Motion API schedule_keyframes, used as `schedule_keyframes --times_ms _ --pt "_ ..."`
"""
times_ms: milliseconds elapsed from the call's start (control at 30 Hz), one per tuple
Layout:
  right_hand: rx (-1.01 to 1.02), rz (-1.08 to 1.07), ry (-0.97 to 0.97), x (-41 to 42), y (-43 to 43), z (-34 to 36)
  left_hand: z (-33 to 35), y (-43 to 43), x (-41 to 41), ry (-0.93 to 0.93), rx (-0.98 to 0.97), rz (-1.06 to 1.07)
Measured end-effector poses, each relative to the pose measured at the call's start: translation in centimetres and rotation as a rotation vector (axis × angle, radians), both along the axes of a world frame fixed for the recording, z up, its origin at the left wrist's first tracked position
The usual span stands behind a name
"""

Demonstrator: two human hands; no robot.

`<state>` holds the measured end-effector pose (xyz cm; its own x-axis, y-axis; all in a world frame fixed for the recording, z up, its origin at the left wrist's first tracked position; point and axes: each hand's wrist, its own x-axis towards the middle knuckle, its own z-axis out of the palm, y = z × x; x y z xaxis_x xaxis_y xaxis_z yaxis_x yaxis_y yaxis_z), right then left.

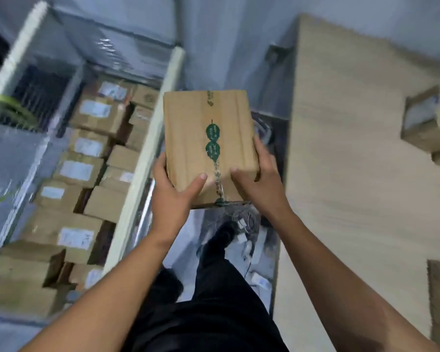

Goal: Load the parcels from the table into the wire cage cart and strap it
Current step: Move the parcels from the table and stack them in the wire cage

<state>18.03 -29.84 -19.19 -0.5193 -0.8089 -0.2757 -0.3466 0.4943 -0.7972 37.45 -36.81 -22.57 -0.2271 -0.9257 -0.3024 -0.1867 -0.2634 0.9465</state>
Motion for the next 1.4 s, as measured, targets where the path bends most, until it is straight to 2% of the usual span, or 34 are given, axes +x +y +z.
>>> schedule_keyframes --times_ms 67,200,367,533,700,833,900,1033,1100,1267,1400 --pt "0.008 0.128 0.010 4.2 -3.7 0.8 0.3 -1.3 5.1 0.040 0.041 0.147" --pt "-0.003 0.418 0.019 13.4 -10.3 1.5 0.4 -2.8 15.2 -0.025 0.001 0.456" --pt "0.077 0.695 -0.035 22.7 -16.6 -0.8 -1.1 -3.2 23.4 -0.074 0.062 0.758" --pt "0.218 0.868 -0.038 28.5 -23.0 -8.0 -6.3 -3.8 26.5 -0.146 0.190 0.895" --pt "0.326 1.133 -0.103 33.9 -28.2 -17.5 -13.5 -5.5 29.0 -0.202 0.333 1.049" --pt "0.366 1.202 -0.146 38.0 -30.3 -25.8 -19.7 -6.7 31.4 -0.296 0.368 1.122" --pt "0.359 1.234 -0.139 39.0 -30.7 -28.1 -21.7 -7.1 32.4 -0.404 0.385 1.102" --pt "0.352 1.281 -0.146 41.9 -30.8 -35.9 -29.2 -6.8 35.6 -0.780 0.482 0.974" --pt "0.346 1.292 -0.161 43.2 -30.5 -39.5 -32.9 -6.2 37.1 -0.896 0.495 0.907" --pt "0.282 1.319 -0.058 45.4 -29.5 -46.5 -39.9 -5.0 40.3 -0.981 0.555 0.729" --pt "0.310 1.431 0.089 46.3 -29.6 -46.6 -41.0 -5.0 41.4 -0.970 0.675 0.651"
